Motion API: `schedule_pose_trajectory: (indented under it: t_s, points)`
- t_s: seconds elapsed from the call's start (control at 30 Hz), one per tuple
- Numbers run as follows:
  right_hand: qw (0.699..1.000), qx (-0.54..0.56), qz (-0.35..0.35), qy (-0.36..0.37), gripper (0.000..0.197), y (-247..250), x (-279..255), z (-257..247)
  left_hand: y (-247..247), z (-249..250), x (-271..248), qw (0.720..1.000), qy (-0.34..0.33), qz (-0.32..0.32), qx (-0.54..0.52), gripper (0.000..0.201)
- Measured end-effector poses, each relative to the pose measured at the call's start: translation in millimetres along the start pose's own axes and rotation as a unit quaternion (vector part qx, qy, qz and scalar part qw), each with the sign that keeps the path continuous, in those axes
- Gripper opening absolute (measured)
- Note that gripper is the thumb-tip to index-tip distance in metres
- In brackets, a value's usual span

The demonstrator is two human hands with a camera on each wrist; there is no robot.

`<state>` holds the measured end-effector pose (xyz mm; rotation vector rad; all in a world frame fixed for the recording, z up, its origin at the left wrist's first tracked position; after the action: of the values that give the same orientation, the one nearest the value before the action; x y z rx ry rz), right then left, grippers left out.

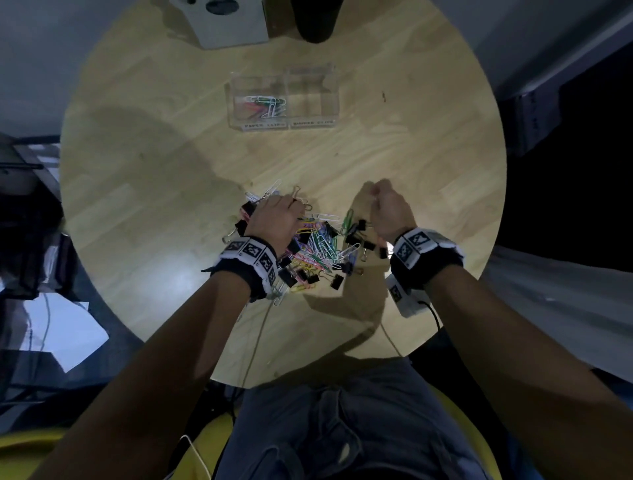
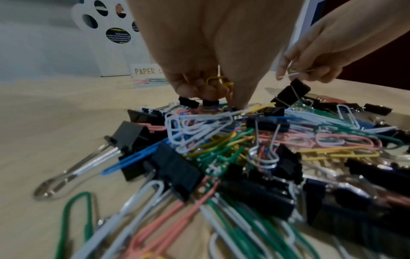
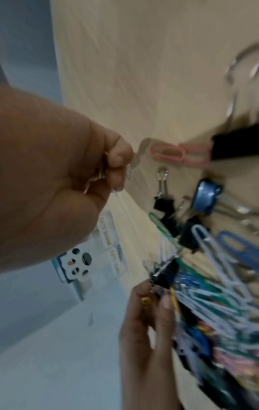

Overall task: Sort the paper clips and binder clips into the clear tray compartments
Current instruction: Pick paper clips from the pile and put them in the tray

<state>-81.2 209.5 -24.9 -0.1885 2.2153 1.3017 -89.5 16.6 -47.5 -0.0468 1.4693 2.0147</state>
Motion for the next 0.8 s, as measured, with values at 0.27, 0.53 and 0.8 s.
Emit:
schedule_pose_trajectory:
  t_s: [0.27,0.53,0.8]
  points:
    - [0.993,-0.109,-0.027,-0.047,0.035,-12.3,-9.1,-18.7,4.9,-1.3,-6.8,1.000,0.016,0.022,-0.016,0.026]
    - [0.998,-0.060,-0.026,-0.005,0.026,-6.5,16.0,-66.3,13.0,-7.2,-21.2,0.997,0.024,0.060,-0.053,0.017]
    - [0.972,-0.077,0.020,0.221,0.011,49.1,81.0,-200.6,43.5,-32.5,-37.4,0.967,0.112,0.122,-0.193,0.035]
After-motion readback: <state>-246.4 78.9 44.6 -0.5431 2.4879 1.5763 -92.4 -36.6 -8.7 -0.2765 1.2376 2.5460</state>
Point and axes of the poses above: each hand's wrist, its own x-axis towards the middle knuckle, its own y-axis out of the back of the hand, z = x × y, the point moved 5 cm from there along x, towards the middle knuckle, and after that the axes turned 6 degrees about -x, right-handed, at the moved point
